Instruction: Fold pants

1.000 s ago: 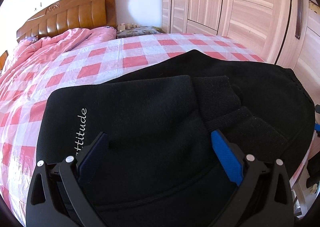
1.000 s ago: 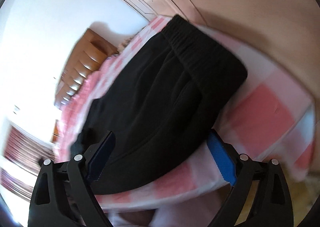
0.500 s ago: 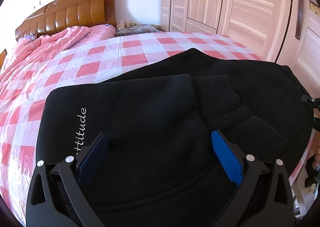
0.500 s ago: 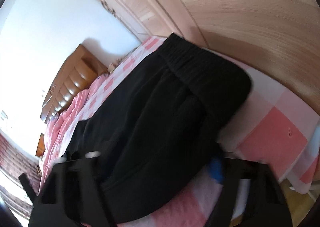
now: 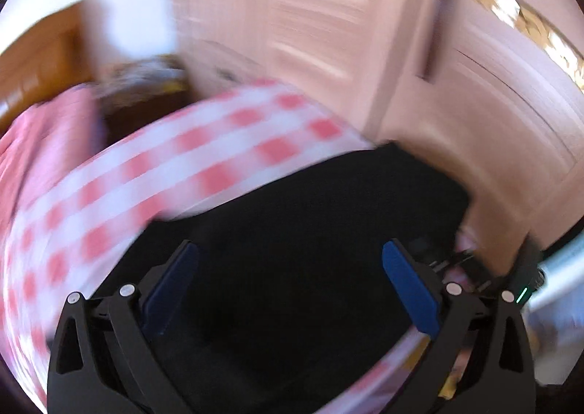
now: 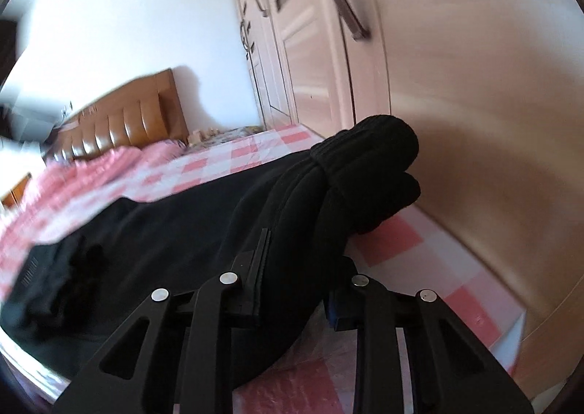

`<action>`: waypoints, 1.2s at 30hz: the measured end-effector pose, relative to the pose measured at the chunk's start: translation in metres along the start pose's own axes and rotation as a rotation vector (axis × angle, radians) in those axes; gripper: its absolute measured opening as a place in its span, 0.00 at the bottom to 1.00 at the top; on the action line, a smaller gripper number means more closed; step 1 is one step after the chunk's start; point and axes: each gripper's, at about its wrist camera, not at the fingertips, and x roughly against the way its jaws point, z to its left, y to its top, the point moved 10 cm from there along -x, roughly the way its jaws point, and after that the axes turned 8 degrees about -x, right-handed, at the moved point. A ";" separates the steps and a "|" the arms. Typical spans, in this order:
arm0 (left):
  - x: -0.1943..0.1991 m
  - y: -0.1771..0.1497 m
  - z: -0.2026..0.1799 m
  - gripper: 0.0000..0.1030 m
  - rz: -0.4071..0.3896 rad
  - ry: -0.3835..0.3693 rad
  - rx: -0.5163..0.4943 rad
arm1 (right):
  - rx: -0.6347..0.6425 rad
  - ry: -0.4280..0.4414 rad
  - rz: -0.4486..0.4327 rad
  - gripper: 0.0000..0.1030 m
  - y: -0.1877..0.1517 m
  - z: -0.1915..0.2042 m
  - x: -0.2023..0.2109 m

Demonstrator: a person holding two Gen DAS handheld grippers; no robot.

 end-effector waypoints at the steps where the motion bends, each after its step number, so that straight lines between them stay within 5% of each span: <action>1: -0.013 0.027 -0.028 0.98 0.049 -0.024 -0.065 | 0.034 -0.021 -0.011 0.25 0.000 0.002 0.000; 5: -0.056 0.077 -0.118 0.98 0.221 -0.043 -0.307 | 0.141 -0.075 -0.040 0.25 -0.001 0.005 0.007; 9: -0.106 0.077 -0.166 0.98 0.422 0.018 -0.437 | 0.255 -0.113 -0.074 0.25 0.002 0.019 0.008; 14: -0.159 0.050 -0.154 0.98 0.622 0.255 -0.557 | 0.363 -0.129 -0.123 0.25 0.001 0.038 0.012; 18: -0.181 0.023 -0.124 0.96 0.788 0.366 -0.602 | 0.377 -0.125 -0.132 0.25 0.000 0.041 0.016; 20: -0.185 0.011 -0.108 0.41 0.845 0.373 -0.564 | 0.363 -0.113 -0.115 0.25 -0.003 0.039 0.014; 21: -0.185 0.005 -0.107 0.34 0.866 0.318 -0.526 | 0.346 -0.090 -0.102 0.28 -0.006 0.038 0.014; 23: -0.180 0.006 -0.112 0.29 0.813 0.249 -0.554 | 0.306 -0.056 -0.085 0.53 -0.010 0.037 0.017; 24: -0.176 0.007 -0.112 0.28 0.787 0.230 -0.541 | 0.281 -0.032 -0.075 0.84 -0.012 0.037 0.019; 25: -0.170 0.010 -0.111 0.27 0.766 0.218 -0.529 | 0.234 0.012 -0.065 0.96 -0.015 0.036 0.022; 31: -0.104 0.032 -0.094 0.26 0.567 0.126 -0.425 | -0.006 0.265 0.114 0.96 -0.048 0.054 0.020; 36: -0.010 0.040 -0.050 0.25 0.340 0.041 -0.263 | 0.065 0.298 0.172 0.96 -0.065 0.096 0.014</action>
